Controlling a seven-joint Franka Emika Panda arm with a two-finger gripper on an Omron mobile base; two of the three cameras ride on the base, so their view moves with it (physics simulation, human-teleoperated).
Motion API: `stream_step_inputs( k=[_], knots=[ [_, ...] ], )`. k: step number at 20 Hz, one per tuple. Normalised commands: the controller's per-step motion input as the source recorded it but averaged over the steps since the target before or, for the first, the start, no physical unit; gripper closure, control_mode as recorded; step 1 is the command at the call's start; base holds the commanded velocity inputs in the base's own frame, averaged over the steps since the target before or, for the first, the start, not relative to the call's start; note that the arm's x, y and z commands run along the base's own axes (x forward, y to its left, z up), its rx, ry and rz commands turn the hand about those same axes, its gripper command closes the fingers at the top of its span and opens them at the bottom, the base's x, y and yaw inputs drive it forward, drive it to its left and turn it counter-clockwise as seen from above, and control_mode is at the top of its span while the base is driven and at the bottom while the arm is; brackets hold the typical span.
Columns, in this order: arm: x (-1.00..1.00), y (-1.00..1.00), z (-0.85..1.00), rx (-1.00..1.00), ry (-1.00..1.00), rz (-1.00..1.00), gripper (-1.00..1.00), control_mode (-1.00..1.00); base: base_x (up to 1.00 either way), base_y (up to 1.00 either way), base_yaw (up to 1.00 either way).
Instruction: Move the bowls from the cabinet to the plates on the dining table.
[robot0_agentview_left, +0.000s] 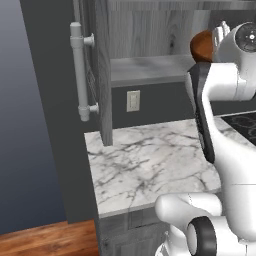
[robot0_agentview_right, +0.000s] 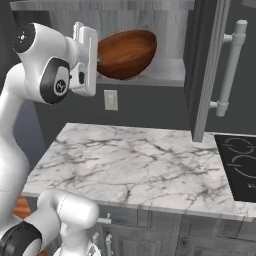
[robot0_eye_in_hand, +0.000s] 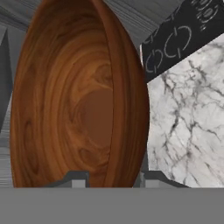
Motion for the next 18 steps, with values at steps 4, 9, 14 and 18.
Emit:
stream_step_inputs(
  k=[4,9,14,18],
  knots=[
    [-0.39,0.03,0.00,0.00,0.02,0.12,1.00,-1.00,0.00,0.00,0.00],
    [-0.38,0.05,0.00,0.00,0.05,0.12,1.00,-1.00,0.00,0.00,0.00],
    [-0.39,0.05,0.00,0.00,0.06,0.11,1.00,-1.00,0.00,0.00,0.00],
    [-0.38,0.00,-0.02,0.00,0.07,0.11,1.00,-1.00,0.00,0.00,0.00]
  ],
)
